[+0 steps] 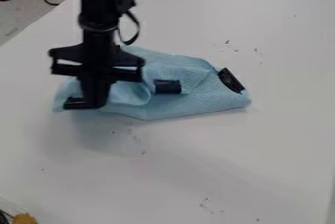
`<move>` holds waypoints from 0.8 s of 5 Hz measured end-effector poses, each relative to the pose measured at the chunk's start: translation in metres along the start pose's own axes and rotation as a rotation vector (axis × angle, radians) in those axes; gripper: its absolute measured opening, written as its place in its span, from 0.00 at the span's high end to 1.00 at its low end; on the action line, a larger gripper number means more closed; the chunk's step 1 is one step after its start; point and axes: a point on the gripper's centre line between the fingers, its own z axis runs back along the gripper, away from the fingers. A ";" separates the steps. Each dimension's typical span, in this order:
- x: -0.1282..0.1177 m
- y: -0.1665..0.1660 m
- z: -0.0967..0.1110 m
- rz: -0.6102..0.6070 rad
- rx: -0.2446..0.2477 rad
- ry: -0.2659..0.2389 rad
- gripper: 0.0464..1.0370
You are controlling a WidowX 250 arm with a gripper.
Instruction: Unfold the cloth from the center to bottom left
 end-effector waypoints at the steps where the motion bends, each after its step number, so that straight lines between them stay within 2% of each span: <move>1: -0.007 0.025 -0.023 -0.091 -0.030 -0.020 0.99; 3: -0.001 0.053 -0.067 -0.329 -0.078 -0.105 0.99; 4: -0.007 0.058 -0.071 -0.457 -0.088 -0.122 0.99</move>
